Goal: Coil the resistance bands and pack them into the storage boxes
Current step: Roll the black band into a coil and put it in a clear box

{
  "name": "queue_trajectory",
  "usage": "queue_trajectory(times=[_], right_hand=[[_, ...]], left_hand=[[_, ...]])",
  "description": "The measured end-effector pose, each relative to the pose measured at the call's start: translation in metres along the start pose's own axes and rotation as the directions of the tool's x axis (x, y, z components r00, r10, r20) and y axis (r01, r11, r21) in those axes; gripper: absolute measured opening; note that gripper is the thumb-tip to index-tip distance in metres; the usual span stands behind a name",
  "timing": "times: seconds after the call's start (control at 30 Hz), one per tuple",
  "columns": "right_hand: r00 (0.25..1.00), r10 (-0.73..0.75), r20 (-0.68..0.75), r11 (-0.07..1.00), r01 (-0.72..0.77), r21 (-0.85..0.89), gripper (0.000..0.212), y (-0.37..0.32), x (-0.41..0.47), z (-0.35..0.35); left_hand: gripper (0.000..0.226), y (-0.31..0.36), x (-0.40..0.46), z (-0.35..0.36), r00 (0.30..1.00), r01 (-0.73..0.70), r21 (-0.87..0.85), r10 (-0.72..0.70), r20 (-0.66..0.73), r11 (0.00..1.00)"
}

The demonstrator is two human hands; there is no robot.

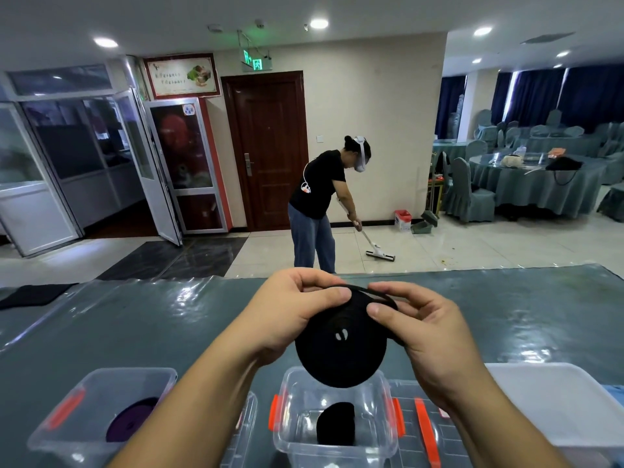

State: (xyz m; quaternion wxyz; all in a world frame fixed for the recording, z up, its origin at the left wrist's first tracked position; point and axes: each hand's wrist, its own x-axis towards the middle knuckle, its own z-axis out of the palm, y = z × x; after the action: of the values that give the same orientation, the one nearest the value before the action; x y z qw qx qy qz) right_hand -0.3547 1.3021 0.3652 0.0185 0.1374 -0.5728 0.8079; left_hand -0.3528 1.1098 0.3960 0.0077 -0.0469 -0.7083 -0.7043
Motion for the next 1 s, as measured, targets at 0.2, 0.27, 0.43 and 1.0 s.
queue_trajectory(times=[0.2,0.27,0.43,1.0], right_hand=[[0.997,-0.045,-0.056,0.999,0.043,-0.033,0.023,0.000,0.000,-0.008],[0.998,-0.040,-0.055,0.997,0.036,-0.062,0.021,0.002,0.000,-0.012],[0.999,-0.026,-0.042,0.998,0.024,-0.054,0.025,0.003,-0.004,-0.021],[0.981,0.184,-0.063,0.982,-0.186,-0.021,0.033,0.066,-0.025,-0.055]], left_hand=[[0.007,-0.006,-0.005,0.015,0.998,0.048,-0.089,-0.050,-0.025,0.995],[0.008,-0.008,-0.006,0.018,0.998,0.065,-0.054,-0.066,-0.021,0.996],[0.014,-0.016,-0.010,0.029,0.990,0.122,-0.123,-0.130,-0.054,0.985],[0.016,-0.078,-0.010,0.049,0.962,0.194,-0.161,-0.219,-0.162,0.968]])
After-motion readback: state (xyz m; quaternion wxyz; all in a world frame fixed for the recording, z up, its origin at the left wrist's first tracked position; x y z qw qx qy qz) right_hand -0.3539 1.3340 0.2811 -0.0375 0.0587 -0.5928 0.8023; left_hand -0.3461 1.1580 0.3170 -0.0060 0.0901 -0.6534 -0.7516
